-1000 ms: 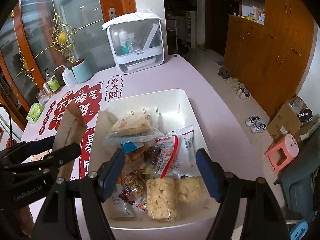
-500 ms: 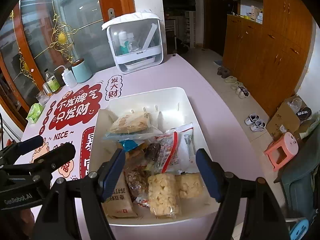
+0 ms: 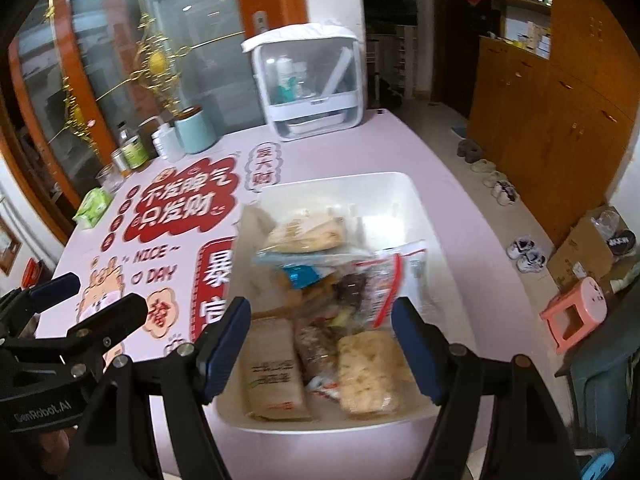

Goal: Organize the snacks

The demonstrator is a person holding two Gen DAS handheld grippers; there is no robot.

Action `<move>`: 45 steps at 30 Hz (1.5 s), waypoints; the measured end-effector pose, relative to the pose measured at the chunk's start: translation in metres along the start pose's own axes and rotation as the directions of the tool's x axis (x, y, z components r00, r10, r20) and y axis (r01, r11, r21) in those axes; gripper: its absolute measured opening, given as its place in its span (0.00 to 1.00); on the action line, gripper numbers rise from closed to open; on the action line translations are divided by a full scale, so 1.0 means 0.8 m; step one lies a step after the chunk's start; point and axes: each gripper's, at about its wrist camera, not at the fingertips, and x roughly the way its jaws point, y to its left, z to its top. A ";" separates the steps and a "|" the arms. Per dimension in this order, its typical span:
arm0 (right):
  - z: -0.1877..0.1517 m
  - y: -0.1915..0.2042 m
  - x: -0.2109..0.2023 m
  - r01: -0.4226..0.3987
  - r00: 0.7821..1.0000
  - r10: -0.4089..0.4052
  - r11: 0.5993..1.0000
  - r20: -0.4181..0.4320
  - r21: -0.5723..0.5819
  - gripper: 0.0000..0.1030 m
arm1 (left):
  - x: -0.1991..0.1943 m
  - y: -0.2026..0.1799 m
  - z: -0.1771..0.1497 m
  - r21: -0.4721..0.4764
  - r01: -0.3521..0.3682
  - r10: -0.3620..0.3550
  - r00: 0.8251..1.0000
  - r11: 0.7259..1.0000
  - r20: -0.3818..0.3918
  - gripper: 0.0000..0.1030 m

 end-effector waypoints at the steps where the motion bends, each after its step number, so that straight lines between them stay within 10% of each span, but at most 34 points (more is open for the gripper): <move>1: -0.001 0.009 -0.001 -0.013 1.000 0.013 1.000 -0.002 -0.010 0.72 | -0.005 0.007 -0.003 -0.008 -0.014 0.014 1.000 1.000 0.000 0.95; 19: -0.017 0.163 -0.021 -0.105 0.994 0.106 0.988 0.001 -0.112 0.72 | -0.080 0.159 -0.051 -0.159 -0.207 0.210 0.978 0.965 -0.001 0.95; 45: -0.011 0.210 -0.017 -0.050 0.999 0.048 0.995 -0.019 -0.090 0.72 | -0.075 0.226 -0.044 -0.174 -0.204 0.202 0.979 0.963 -0.029 0.95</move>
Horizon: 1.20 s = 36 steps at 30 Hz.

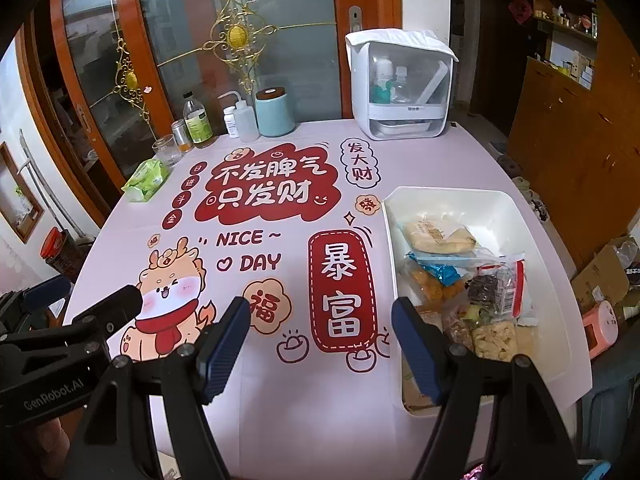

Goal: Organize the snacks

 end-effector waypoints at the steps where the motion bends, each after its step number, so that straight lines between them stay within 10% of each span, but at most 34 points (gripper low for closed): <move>1: 0.000 0.000 0.000 0.001 1.000 -0.001 1.000 -0.001 0.002 0.72 | 0.001 -0.001 0.001 0.002 0.002 -0.002 1.000 1.000 -0.001 0.95; 36: -0.007 0.005 0.004 0.002 1.000 -0.002 1.000 -0.008 0.010 0.72 | 0.014 0.008 -0.005 0.003 0.008 -0.008 0.999 1.000 -0.040 0.95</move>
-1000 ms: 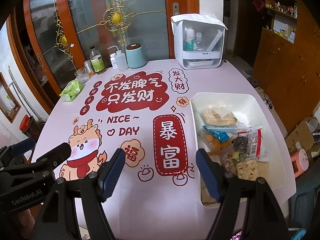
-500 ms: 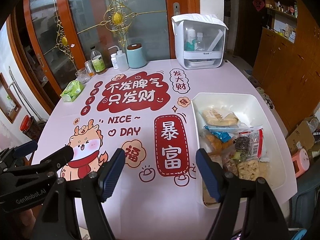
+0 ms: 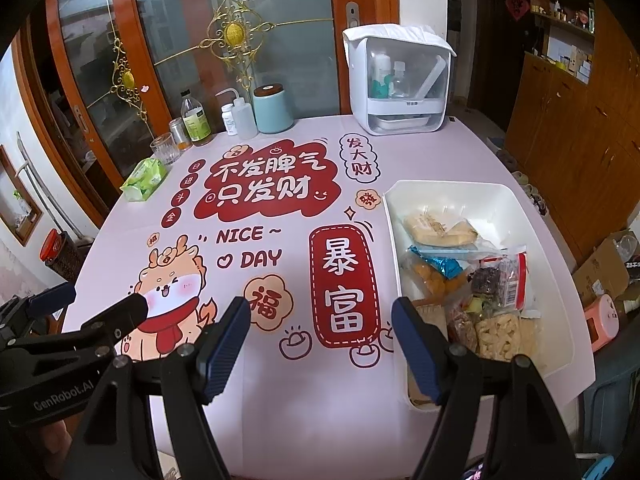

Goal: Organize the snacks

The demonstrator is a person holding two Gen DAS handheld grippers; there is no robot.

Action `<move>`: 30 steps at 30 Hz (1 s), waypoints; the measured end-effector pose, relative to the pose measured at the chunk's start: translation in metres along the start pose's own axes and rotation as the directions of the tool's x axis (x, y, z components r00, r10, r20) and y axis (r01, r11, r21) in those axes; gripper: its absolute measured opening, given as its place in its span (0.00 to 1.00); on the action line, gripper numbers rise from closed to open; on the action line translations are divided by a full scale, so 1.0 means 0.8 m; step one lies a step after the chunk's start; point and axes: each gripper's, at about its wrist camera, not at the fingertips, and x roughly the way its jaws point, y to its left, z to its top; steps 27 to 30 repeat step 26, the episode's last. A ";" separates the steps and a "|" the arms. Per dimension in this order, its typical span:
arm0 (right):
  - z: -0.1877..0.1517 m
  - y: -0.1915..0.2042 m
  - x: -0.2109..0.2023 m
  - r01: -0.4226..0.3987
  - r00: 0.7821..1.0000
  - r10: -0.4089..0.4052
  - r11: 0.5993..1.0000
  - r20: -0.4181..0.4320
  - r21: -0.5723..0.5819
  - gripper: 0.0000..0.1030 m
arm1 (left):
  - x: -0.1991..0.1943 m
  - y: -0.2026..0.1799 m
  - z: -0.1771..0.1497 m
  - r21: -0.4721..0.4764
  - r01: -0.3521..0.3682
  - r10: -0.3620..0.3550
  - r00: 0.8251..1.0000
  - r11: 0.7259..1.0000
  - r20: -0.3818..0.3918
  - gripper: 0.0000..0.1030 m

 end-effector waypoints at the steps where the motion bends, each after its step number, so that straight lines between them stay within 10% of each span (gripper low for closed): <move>1: 0.001 -0.001 0.000 0.000 1.000 0.000 1.000 0.000 0.000 0.72 | 0.000 0.000 -0.001 0.000 0.001 -0.001 1.000 1.000 0.000 0.95; 30: -0.009 0.000 0.001 0.005 1.000 -0.005 1.000 -0.007 0.007 0.72 | 0.000 0.001 -0.006 0.013 0.012 -0.012 1.000 1.000 -0.005 0.95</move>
